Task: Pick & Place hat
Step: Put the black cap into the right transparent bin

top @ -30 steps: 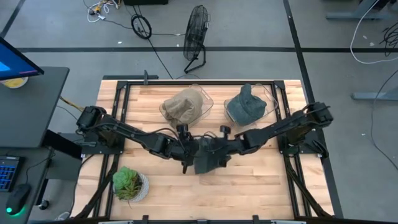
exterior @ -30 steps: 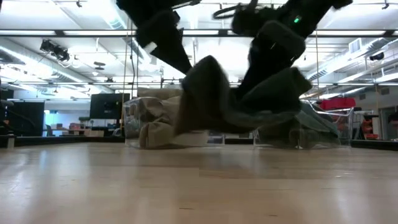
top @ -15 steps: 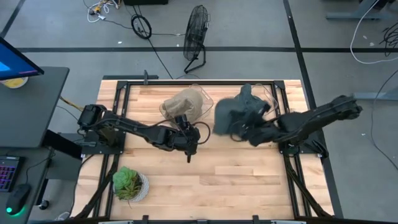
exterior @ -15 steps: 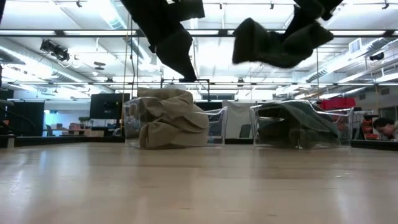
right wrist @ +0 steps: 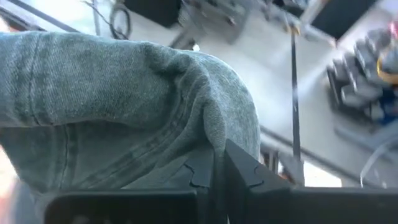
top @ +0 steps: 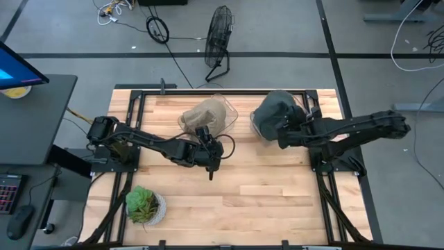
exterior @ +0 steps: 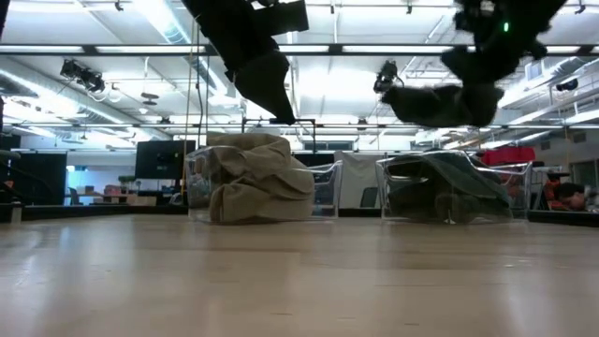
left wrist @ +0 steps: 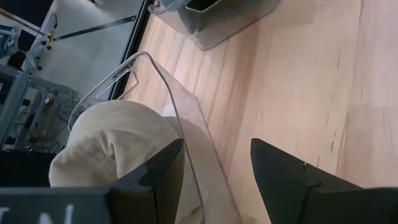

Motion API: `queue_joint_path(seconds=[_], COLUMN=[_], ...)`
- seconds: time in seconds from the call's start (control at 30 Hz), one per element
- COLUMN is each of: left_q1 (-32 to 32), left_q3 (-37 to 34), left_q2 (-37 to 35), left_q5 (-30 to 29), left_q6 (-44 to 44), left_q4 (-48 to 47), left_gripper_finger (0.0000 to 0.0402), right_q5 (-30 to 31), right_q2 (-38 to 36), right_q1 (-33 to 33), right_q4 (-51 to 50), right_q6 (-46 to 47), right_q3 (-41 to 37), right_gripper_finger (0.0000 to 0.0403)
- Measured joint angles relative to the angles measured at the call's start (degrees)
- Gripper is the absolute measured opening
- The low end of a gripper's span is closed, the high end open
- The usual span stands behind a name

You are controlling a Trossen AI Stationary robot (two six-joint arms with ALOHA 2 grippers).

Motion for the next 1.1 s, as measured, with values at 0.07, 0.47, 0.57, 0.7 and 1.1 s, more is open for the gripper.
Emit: queue_joint_path(seconds=[0.07, 0.47, 0.57, 0.7, 1.1], left_q1=[0.02, 0.02, 0.02, 0.02, 0.02], left_q3=[0.00, 0.00, 0.00, -0.02, -0.04], left_q2=[0.00, 0.00, 0.00, 0.00, 0.00], left_q5=[0.00, 0.02, 0.02, 0.02, 0.02], left_q6=[0.23, 0.23, 0.23, 0.26, 0.30], left_q4=[0.17, 0.34, 0.34, 0.37, 0.37], left_gripper_finger=[0.0190, 0.0190, 0.0190, 0.0190, 0.0190], right_q5=[-1.07, -9.21, -9.97, -11.42, -20.17], right_q2=[0.00, -0.02, -0.11, -0.05, 0.03], right_q1=[-1.90, -6.95, -7.18, -7.21, -7.15], right_q4=[2.37, 22.26, 23.18, 22.44, 11.17], right_q6=[1.96, 0.48, -0.57, -6.18, -16.26], right_q3=[-3.34, -18.68, -20.14, -18.97, -3.80], right_gripper_finger=[0.0020, 0.0020, 0.0020, 0.0028, 0.0142])
